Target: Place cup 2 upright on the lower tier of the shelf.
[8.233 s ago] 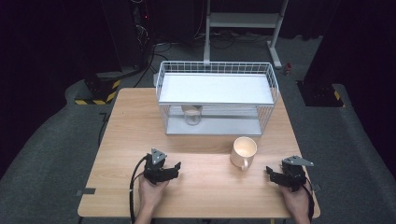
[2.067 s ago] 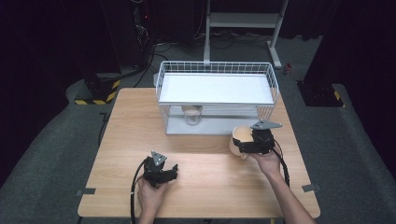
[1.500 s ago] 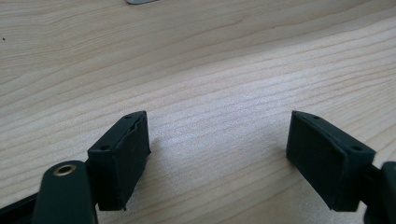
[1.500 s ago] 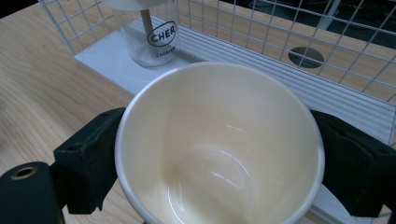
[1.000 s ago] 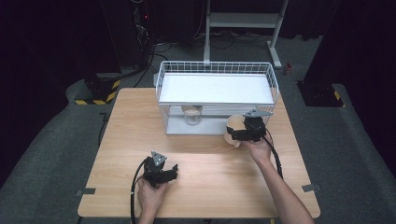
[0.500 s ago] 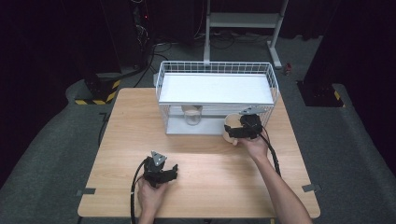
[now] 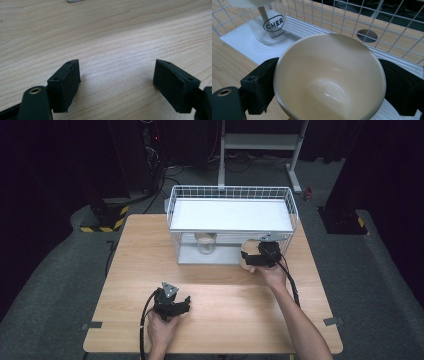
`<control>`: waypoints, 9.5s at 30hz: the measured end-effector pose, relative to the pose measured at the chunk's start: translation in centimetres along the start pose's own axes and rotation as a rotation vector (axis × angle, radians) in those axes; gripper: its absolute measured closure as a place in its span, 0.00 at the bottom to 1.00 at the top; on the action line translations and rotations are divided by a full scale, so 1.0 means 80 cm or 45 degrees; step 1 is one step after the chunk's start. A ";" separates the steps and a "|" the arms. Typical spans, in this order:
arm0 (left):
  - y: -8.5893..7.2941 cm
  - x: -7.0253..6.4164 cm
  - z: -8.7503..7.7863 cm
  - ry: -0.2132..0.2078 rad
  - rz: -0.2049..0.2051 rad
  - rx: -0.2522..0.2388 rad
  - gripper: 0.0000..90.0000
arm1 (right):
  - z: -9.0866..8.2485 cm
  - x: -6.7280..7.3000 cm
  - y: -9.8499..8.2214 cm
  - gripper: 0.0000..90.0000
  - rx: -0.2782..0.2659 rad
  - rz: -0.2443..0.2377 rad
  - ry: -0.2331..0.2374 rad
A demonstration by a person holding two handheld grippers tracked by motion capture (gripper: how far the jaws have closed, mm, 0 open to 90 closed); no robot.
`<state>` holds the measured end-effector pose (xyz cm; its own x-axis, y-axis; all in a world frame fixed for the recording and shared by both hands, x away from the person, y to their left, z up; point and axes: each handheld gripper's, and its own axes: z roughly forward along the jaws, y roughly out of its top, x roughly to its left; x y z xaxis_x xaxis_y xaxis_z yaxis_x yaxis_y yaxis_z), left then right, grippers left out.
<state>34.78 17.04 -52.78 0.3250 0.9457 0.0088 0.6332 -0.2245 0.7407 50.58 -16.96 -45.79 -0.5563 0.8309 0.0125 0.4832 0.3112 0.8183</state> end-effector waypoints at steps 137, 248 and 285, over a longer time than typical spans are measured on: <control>0.000 -0.002 0.000 -0.015 0.006 -0.005 0.26 | -0.002 0.012 -0.046 0.44 0.000 0.154 -0.150; 0.000 -0.002 0.000 -0.013 0.010 -0.005 0.26 | -0.093 -0.019 -0.059 0.33 -0.127 0.229 0.011; 0.000 -0.002 0.000 -0.013 0.011 -0.005 0.26 | -0.147 -0.015 -0.109 0.35 -0.168 0.203 0.019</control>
<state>34.75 16.91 -52.79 0.3374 0.9413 0.0082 0.6277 -0.2315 0.7432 39.11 -26.09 -46.18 -0.4900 0.8578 0.1555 0.4739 0.1123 0.8734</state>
